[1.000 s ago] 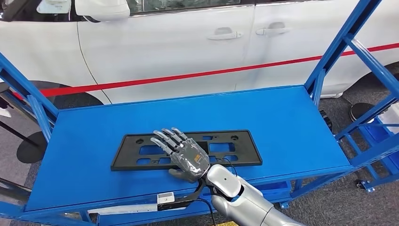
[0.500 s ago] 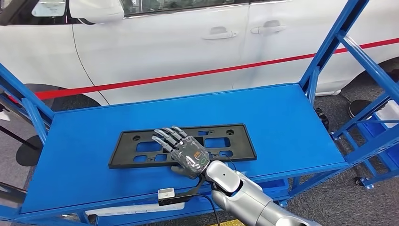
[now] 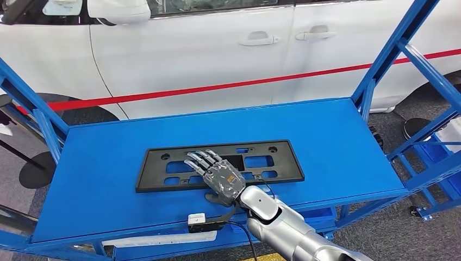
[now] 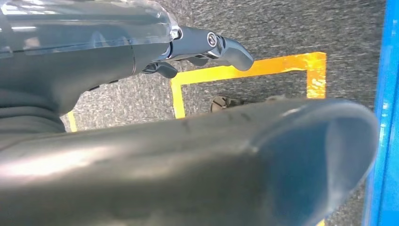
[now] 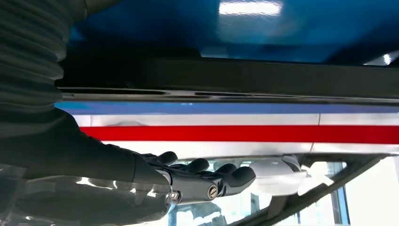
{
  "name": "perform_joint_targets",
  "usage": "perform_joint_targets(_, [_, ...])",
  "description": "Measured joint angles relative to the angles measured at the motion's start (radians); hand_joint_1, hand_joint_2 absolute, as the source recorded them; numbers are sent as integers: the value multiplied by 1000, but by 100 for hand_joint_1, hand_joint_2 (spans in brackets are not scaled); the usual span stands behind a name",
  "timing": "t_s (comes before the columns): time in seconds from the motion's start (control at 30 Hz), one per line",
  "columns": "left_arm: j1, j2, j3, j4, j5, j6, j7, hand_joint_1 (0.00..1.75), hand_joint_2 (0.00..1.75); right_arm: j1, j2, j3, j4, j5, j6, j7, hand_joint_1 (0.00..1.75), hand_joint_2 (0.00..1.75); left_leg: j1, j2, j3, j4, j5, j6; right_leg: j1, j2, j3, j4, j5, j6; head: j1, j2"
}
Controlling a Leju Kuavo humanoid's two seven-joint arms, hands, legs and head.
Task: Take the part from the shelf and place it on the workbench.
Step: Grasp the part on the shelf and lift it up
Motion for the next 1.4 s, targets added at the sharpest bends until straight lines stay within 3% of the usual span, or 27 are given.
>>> perform_joint_targets(0.1, [-3,2,4,0,3,-8,-8,0,0,-16,19,0,34,0,5,-10,0,175,-2,0,-1,-2,0,-17,4,1,9,-26,3,-10,0,0])
perform_joint_targets(0.17, [-4,5,5,0,4,-14,-16,0,0,-27,34,0,63,0,3,-11,0,175,-1,1,-9,21,-19,-27,-1,0,13,-35,9,-22,-1,0])
perform_joint_targets(0.27, [-4,10,6,0,4,-20,-23,0,0,-41,56,0,111,0,1,-11,0,175,2,2,-83,188,-110,-37,-4,-3,14,-39,12,-34,-4,0])
perform_joint_targets(0.33, [-1,11,7,0,5,-26,-25,0,0,-48,66,0,141,-3,-1,-11,0,175,4,2,-124,278,-136,-41,-3,-3,13,-38,11,-35,-4,0])
perform_joint_targets(0.37, [0,12,7,0,5,-29,-25,0,0,-54,72,-1,155,-6,-2,-11,0,175,4,2,-119,271,-121,-42,-3,-3,13,-37,11,-35,-4,0])
perform_joint_targets(0.4, [2,14,7,0,5,-31,-26,0,0,-61,78,-1,170,-9,-2,-10,0,175,5,3,-94,222,-91,-42,-3,-2,13,-35,11,-34,-4,0])
perform_joint_targets(0.47, [2,17,7,0,6,-34,-26,0,0,-79,89,-4,197,-15,-2,-7,0,175,6,4,-24,82,-32,-39,-1,0,13,-29,8,-29,-4,0])
perform_joint_targets(0.53, [2,18,7,0,6,-37,-26,0,0,-94,97,-7,221,-16,-1,-2,0,175,3,4,12,8,-15,-29,2,3,10,-23,7,-19,-3,0])
perform_joint_targets(0.67, [6,18,7,0,5,-45,-25,0,0,-116,110,-14,261,-7,-1,22,0,175,5,4,14,-3,-6,-3,1,3,4,-10,-3,3,-2,0])
perform_joint_targets(0.73, [6,18,7,0,3,-48,-23,0,0,-127,112,-16,281,7,-1,36,0,175,7,5,12,-9,1,7,-1,3,-35,76,-58,11,-2,0])
perform_joint_targets(0.8, [7,18,7,0,1,-50,-21,0,0,-135,114,-17,299,23,-1,51,0,175,7,5,9,-8,2,10,-2,2,-97,208,-121,16,-1,0])
perform_joint_targets(0.83, [8,18,7,0,0,-51,-19,0,0,-139,115,-17,306,32,-1,60,0,175,6,5,8,-8,3,10,-3,2,-116,248,-130,17,-1,0])
perform_joint_targets(0.87, [8,18,7,0,0,-52,-18,0,0,-143,116,-17,314,41,-1,70,0,175,6,5,8,-8,2,10,-4,2,-117,253,-120,16,-1,0])
perform_joint_targets(0.9, [8,18,7,0,0,-52,-17,0,0,-148,118,-17,320,50,-1,80,0,175,6,4,9,-8,2,9,-4,2,-99,218,-93,14,-1,0])
perform_joint_targets(0.97, [6,18,7,0,0,-55,-17,0,0,-160,120,-17,332,64,0,98,0,175,6,2,12,-7,1,6,-3,2,-25,77,-29,5,-1,0])
perform_joint_targets(1.03, [6,17,6,0,2,-59,-18,0,0,-170,123,-17,342,76,2,111,0,175,3,0,12,-6,0,-4,2,3,20,-17,-2,-4,-2,0])
perform_joint_targets(1.13, [7,17,6,0,6,-61,-19,0,0,-186,126,-18,354,89,7,120,0,175,3,0,11,-7,-1,-23,5,4,23,-33,2,-17,-2,0])
perform_joint_targets(1.2, [6,18,6,0,7,-61,-21,0,0,-195,128,-18,361,96,14,121,0,175,4,1,-4,29,-28,-32,-1,3,27,-44,8,-29,-3,0])
perform_joint_targets(1.3, [7,18,6,0,7,-62,-24,0,0,-199,131,-18,370,101,23,125,0,175,5,2,-90,213,-121,-41,-1,1,26,-47,11,-37,-7,0])
perform_joint_targets(1.33, [8,18,6,0,7,-63,-24,0,0,-199,131,-18,373,102,24,128,0,175,6,2,-113,262,-135,-43,0,0,25,-46,10,-38,-7,0])
perform_joint_targets(1.37, [9,18,6,0,7,-64,-25,0,0,-200,131,-19,375,103,25,130,0,175,6,2,-121,277,-130,-45,0,0,26,-45,10,-38,-7,0])
perform_joint_targets(1.4, [9,18,6,0,7,-64,-26,0,0,-201,131,-19,376,104,25,132,41,175,7,2,-108,250,-105,-45,0,1,27,-44,9,-37,-7,0])
